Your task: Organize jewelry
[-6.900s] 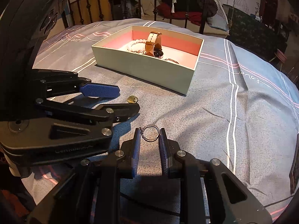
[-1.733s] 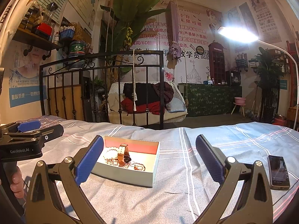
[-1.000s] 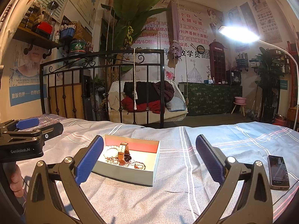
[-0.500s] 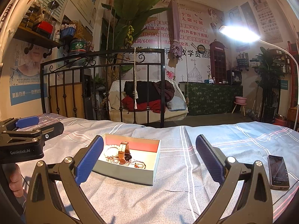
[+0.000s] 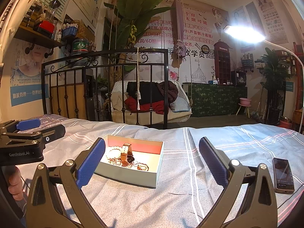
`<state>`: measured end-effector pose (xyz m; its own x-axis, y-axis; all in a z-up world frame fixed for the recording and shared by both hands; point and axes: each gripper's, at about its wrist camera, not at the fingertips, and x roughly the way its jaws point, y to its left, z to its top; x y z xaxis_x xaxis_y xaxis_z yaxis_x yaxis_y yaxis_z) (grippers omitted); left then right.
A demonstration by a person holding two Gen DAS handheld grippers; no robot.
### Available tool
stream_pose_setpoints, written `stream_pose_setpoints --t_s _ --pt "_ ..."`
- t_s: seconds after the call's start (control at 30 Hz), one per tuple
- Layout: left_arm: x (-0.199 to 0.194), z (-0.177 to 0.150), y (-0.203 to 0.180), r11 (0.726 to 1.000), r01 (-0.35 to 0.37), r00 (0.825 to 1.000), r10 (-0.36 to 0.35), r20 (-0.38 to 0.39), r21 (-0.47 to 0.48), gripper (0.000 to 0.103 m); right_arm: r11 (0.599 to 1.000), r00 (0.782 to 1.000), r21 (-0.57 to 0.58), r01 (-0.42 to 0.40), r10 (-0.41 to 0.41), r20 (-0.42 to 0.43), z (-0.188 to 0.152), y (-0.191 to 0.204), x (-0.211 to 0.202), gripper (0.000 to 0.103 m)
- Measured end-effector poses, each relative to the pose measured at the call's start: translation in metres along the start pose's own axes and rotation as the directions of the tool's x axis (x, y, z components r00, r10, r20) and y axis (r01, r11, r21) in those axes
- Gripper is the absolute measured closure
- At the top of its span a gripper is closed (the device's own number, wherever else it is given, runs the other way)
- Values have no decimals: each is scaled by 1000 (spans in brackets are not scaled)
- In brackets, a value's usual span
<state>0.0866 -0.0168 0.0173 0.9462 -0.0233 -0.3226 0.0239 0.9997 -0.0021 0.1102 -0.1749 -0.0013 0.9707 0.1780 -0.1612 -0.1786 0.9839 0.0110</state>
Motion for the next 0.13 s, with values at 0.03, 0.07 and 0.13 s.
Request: stream_pose_setpoints --t_s 0.03,0.07,0.13 --pt "0 0 0 1000 0 1000 0 0 0 7 1000 1000 -1 -1 1 -1 -2 0 0 6" --pt "0 0 0 1000 -3 1000 3 -1 -2 7 1000 1000 0 -2 2 -1 -2 1 0 6" --pt "0 -1 1 1000 -5 1000 5 -2 -6 7 1000 1000 -1 -1 1 -2 -3 1 -1 6"
